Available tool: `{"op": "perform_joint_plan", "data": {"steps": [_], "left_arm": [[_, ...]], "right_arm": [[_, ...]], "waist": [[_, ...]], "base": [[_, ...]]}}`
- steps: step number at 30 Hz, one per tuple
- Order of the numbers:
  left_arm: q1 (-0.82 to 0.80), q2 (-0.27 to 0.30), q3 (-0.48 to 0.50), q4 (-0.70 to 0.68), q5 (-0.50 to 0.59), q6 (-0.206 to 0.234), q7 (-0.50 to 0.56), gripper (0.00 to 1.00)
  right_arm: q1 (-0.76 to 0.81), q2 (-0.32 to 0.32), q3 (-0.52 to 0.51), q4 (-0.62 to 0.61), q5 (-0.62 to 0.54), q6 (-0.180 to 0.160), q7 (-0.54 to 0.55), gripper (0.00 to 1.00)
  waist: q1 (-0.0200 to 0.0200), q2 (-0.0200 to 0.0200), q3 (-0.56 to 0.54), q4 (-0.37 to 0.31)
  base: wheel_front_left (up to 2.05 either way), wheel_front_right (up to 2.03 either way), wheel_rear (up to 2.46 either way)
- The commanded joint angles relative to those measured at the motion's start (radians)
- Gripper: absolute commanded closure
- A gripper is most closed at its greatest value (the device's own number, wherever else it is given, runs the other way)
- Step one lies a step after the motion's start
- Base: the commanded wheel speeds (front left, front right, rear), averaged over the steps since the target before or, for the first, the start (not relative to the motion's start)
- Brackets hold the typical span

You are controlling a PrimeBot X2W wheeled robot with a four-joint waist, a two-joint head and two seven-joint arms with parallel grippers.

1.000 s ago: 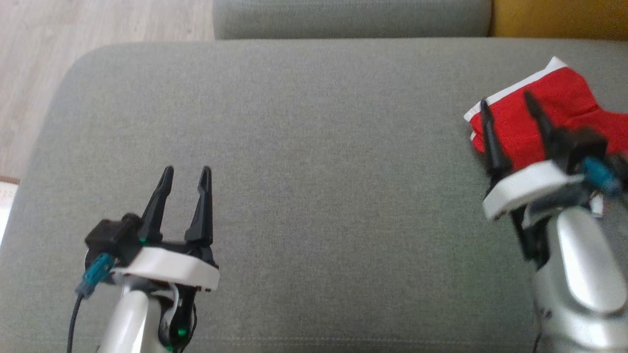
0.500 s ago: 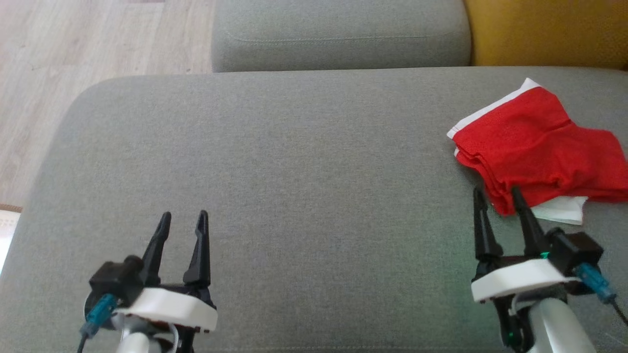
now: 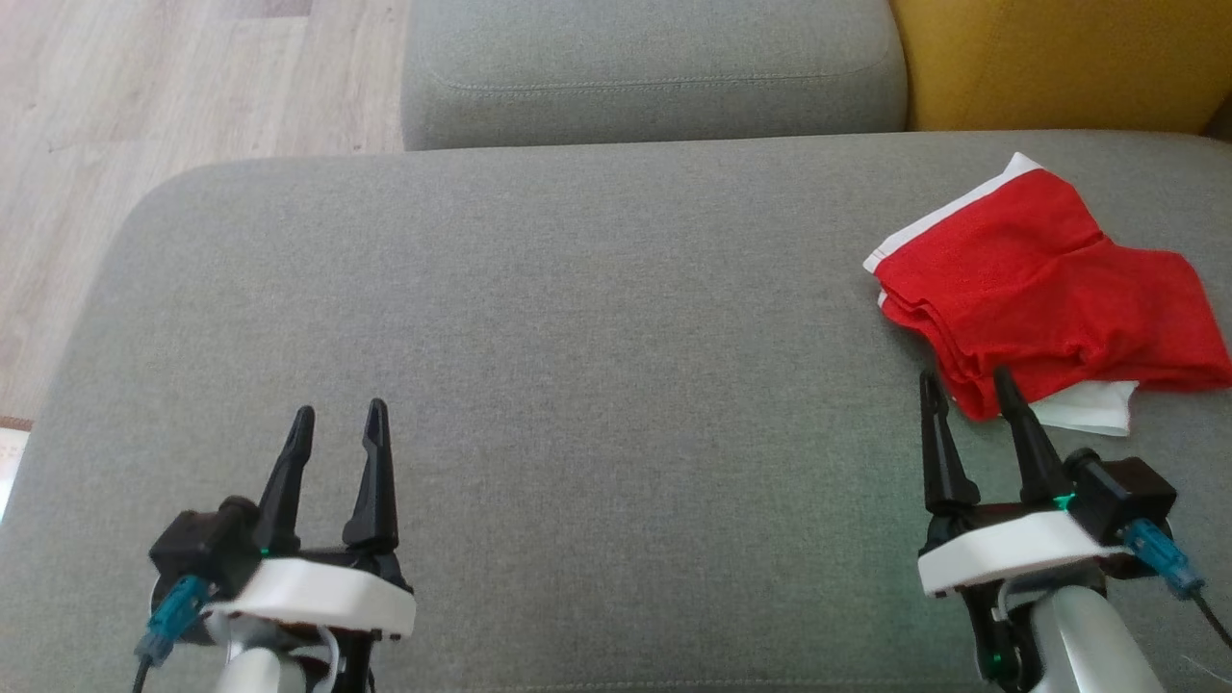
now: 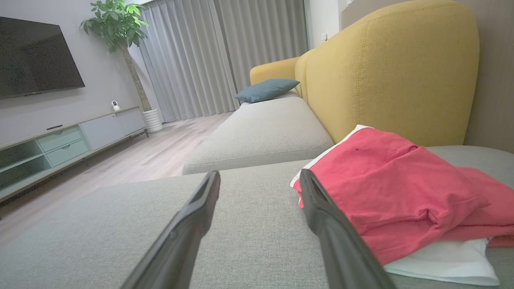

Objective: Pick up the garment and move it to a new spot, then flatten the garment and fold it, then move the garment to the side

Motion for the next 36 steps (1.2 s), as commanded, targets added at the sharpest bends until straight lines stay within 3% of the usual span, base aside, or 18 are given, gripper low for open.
{"op": "perform_joint_plan", "data": {"steps": [1,17,18,23,36], "left_arm": [[-0.020,0.010,0.040,-0.039,-0.002,-0.001,-0.012,0.00],[-0.013,0.010,0.066,-0.059,-0.029,0.011,-0.012,0.00],[0.019,0.000,0.031,-0.025,-0.032,0.015,0.000,1.00],[0.033,-0.007,0.029,0.032,-0.042,0.015,0.005,1.00],[0.016,-0.005,0.050,0.041,-0.176,0.004,0.043,1.00]], "right_arm": [[-0.031,-0.002,0.024,-0.038,0.003,-0.001,-0.013,0.00],[-0.029,-0.002,0.041,-0.059,0.013,-0.001,-0.014,0.00],[0.000,0.000,0.015,-0.021,0.009,0.000,0.000,1.00],[0.020,0.002,0.017,0.029,0.018,0.000,0.003,1.00],[0.016,-0.003,0.003,0.019,0.167,0.000,0.036,1.00]], "waist": [[0.0000,-0.0001,-0.001,-0.001],[0.0000,-0.0001,0.003,-0.007],[0.0000,-0.0001,0.003,-0.007],[0.0000,-0.0001,0.003,-0.008],[0.0000,-0.0001,0.005,-0.011]], "base": [[0.00,0.00,0.00],[0.00,0.00,0.00],[0.00,0.00,0.00],[0.00,0.00,0.00],[0.00,0.00,0.00]]}}
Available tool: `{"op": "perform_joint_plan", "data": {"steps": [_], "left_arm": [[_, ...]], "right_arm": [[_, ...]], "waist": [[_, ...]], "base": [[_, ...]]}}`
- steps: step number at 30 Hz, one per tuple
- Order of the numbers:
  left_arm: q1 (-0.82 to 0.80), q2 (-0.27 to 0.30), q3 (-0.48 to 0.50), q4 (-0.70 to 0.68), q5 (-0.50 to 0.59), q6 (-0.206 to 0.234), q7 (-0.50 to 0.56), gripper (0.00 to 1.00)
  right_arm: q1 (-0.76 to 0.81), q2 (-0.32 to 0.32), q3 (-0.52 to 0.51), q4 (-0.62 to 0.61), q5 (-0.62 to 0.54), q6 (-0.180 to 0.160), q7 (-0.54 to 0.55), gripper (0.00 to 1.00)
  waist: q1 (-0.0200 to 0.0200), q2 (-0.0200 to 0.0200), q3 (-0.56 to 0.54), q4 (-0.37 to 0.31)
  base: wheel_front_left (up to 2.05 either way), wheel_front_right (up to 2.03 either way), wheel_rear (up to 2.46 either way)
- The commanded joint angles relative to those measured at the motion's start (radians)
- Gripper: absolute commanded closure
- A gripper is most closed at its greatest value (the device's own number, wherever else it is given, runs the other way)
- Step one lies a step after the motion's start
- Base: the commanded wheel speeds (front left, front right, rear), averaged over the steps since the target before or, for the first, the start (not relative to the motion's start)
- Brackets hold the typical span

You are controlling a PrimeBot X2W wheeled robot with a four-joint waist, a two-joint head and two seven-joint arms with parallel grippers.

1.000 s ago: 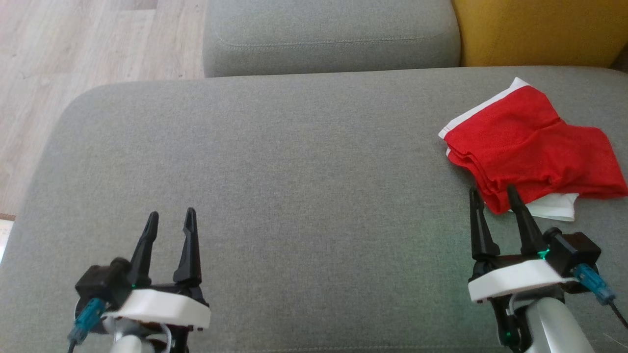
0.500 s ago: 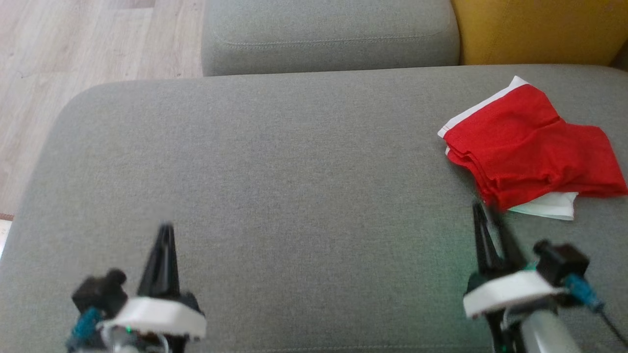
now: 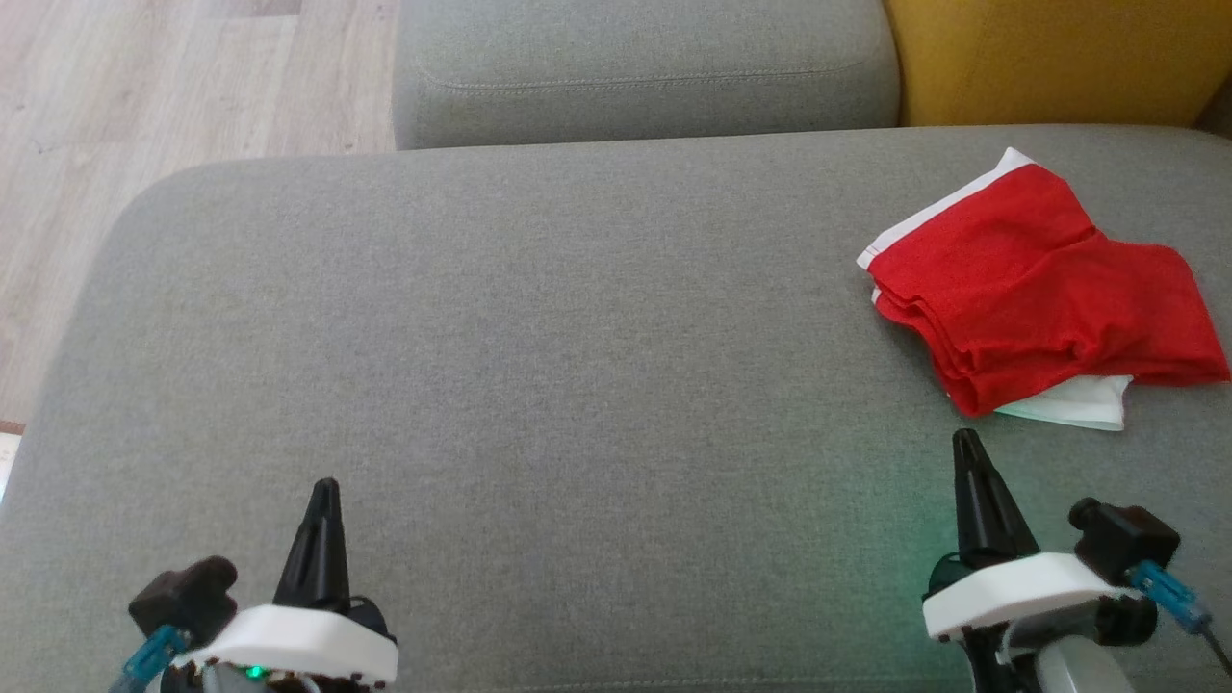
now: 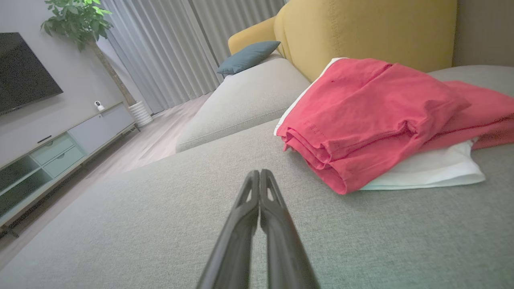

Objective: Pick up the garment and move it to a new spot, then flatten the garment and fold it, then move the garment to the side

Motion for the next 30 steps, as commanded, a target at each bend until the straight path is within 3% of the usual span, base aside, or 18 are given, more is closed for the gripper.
{"op": "perform_joint_plan", "data": {"steps": [1,30], "left_arm": [[-0.056,0.005,0.019,-0.028,-0.020,-0.005,0.007,1.00],[-0.093,0.009,0.066,-0.008,-0.317,-0.029,0.091,1.00]], "right_arm": [[-0.045,-0.006,-0.003,-0.038,0.025,0.000,0.003,1.00],[-0.053,-0.012,-0.039,-0.061,0.352,0.000,0.081,1.00]], "waist": [[0.0000,-0.0001,0.000,0.000],[0.0000,-0.0001,0.004,-0.007]], "base": [[0.00,0.00,0.00],[0.00,0.00,0.00]]}}
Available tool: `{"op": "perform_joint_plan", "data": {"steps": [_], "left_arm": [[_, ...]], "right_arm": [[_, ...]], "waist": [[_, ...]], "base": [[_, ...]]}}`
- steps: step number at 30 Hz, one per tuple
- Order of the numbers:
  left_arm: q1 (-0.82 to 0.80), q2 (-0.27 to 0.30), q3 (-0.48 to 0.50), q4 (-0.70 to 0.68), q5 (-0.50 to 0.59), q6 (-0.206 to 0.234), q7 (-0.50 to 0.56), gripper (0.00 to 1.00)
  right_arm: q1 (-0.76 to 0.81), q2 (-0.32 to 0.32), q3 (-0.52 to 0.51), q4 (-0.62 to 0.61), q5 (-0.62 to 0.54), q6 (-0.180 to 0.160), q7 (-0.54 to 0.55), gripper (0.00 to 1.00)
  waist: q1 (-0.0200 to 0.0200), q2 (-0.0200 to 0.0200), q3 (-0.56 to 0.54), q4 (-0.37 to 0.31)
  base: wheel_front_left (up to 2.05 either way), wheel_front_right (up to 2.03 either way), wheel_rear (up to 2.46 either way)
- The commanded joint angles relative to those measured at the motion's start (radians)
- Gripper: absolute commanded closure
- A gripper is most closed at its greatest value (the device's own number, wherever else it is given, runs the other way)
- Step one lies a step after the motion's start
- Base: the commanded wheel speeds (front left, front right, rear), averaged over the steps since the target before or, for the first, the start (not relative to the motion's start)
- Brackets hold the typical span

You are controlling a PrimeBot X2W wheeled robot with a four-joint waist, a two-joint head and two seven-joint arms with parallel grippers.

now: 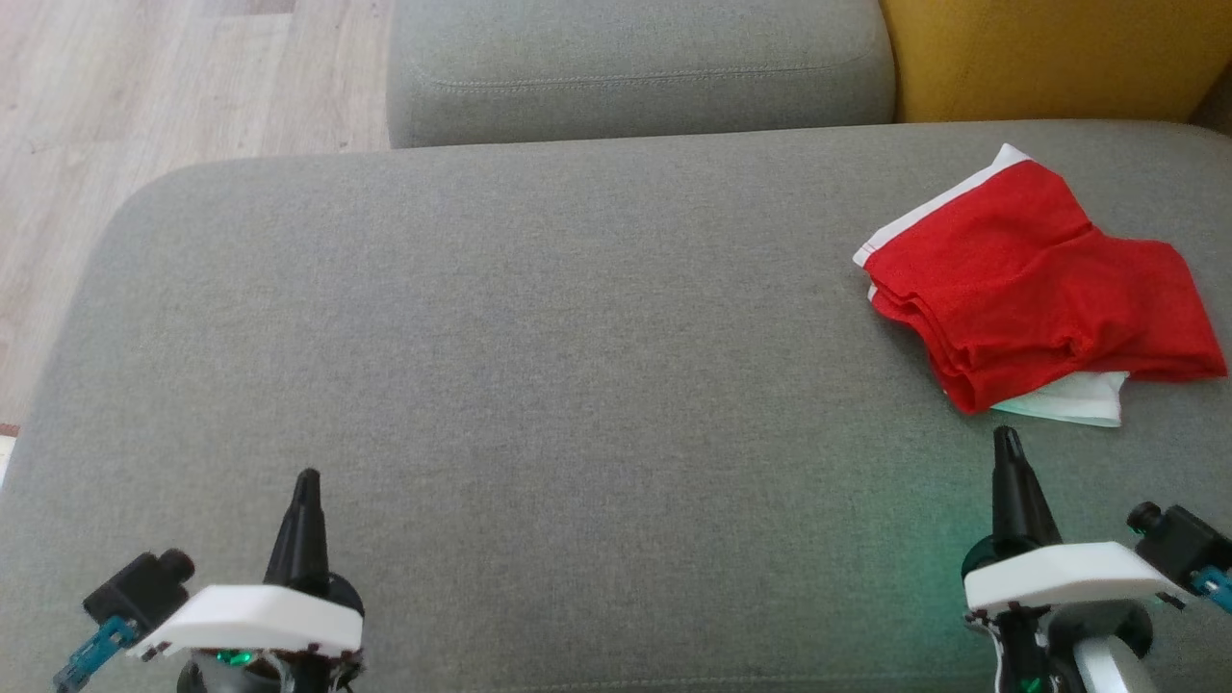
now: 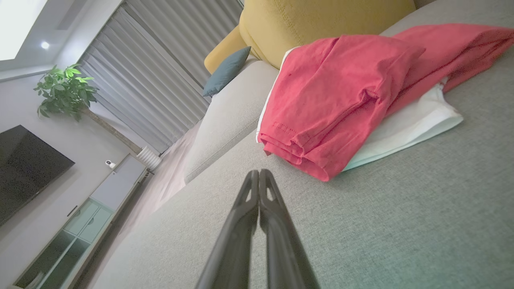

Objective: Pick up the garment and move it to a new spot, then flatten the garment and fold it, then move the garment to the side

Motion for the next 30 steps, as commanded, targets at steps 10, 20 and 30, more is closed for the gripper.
{"op": "perform_joint_plan", "data": {"steps": [10,20,30], "left_arm": [[-0.067,0.010,0.043,-0.024,-0.115,-0.014,0.031,1.00],[-0.080,0.011,0.059,-0.017,-0.218,-0.022,0.060,1.00],[-0.093,0.013,0.075,-0.010,-0.320,-0.030,0.089,1.00]], "right_arm": [[-0.055,-0.013,-0.012,-0.046,0.128,0.000,0.032,1.00],[-0.058,-0.013,-0.027,-0.054,0.239,0.000,0.060,1.00],[-0.061,-0.014,-0.042,-0.062,0.350,0.000,0.088,1.00]], "waist": [[0.0000,-0.0001,0.001,-0.002],[0.0000,-0.0001,0.003,-0.004],[0.0000,-0.0001,0.004,-0.007]], "base": [[0.00,0.00,0.00],[0.00,0.00,0.00],[0.00,0.00,0.00]]}}
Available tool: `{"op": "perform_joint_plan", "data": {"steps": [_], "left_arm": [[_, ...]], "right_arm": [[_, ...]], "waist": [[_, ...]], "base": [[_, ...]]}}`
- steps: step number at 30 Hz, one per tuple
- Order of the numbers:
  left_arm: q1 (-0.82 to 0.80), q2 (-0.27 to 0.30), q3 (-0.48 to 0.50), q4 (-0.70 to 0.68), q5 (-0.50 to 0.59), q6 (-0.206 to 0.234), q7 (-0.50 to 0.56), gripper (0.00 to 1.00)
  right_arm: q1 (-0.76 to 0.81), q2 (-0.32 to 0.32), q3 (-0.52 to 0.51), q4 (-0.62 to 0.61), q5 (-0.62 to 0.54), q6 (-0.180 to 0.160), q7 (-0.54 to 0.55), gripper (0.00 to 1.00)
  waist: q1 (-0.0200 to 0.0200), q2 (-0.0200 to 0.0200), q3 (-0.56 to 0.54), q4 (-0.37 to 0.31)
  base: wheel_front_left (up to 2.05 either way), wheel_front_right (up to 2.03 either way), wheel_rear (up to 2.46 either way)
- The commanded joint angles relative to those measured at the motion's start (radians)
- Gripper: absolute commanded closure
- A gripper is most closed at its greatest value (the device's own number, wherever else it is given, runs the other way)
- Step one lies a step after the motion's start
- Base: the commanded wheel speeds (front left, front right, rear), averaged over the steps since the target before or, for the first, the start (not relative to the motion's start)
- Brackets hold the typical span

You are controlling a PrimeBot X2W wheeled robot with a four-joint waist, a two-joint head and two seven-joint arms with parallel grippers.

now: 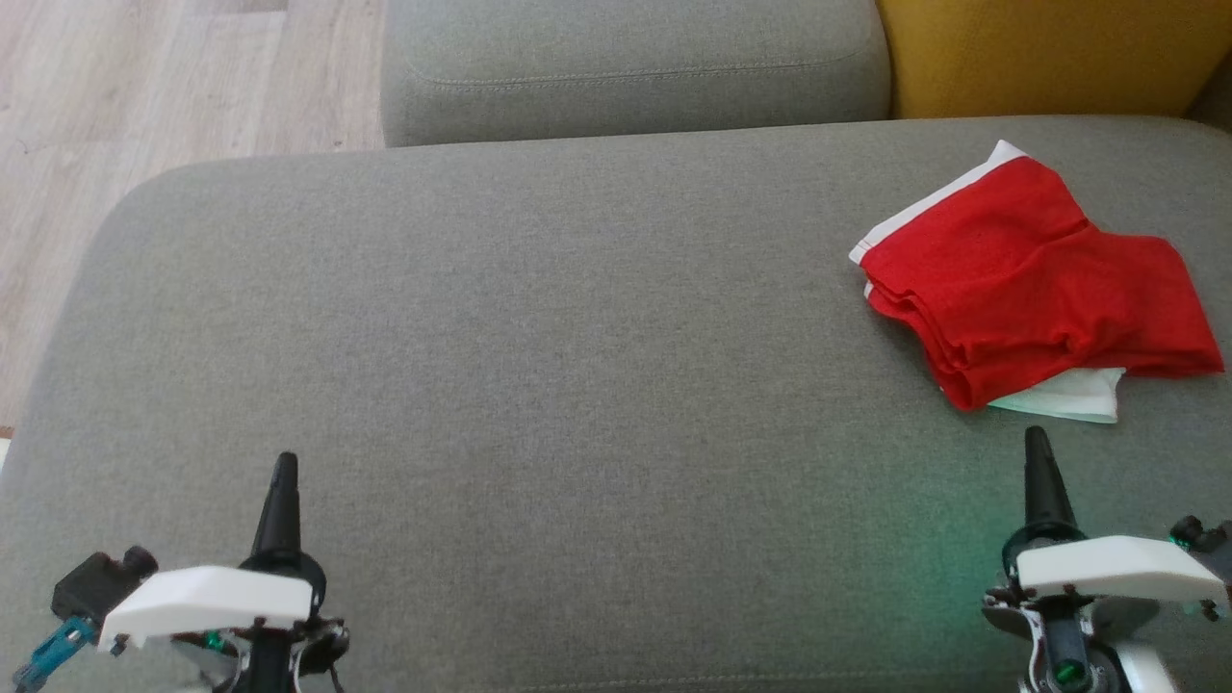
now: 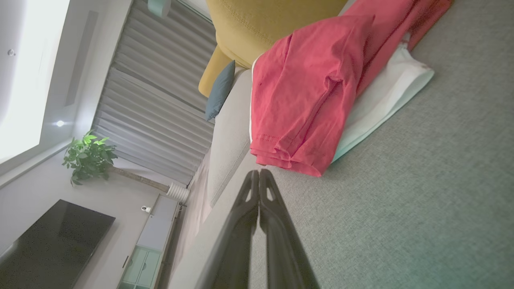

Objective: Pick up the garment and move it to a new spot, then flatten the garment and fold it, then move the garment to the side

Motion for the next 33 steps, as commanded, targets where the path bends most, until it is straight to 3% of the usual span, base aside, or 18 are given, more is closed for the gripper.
{"op": "perform_joint_plan", "data": {"steps": [1,33], "left_arm": [[-0.054,0.012,0.025,-0.025,-0.026,-0.010,0.009,1.00],[-0.094,0.016,0.074,-0.004,-0.343,-0.035,0.098,1.00]], "right_arm": [[-0.059,-0.014,0.005,-0.039,0.030,0.000,0.007,1.00],[-0.069,-0.014,-0.043,-0.064,0.371,0.000,0.097,1.00]], "waist": [[0.0000,-0.0001,0.000,0.000],[0.0000,-0.0001,0.004,-0.007]], "base": [[0.00,0.00,0.00],[0.00,0.00,0.00]]}}
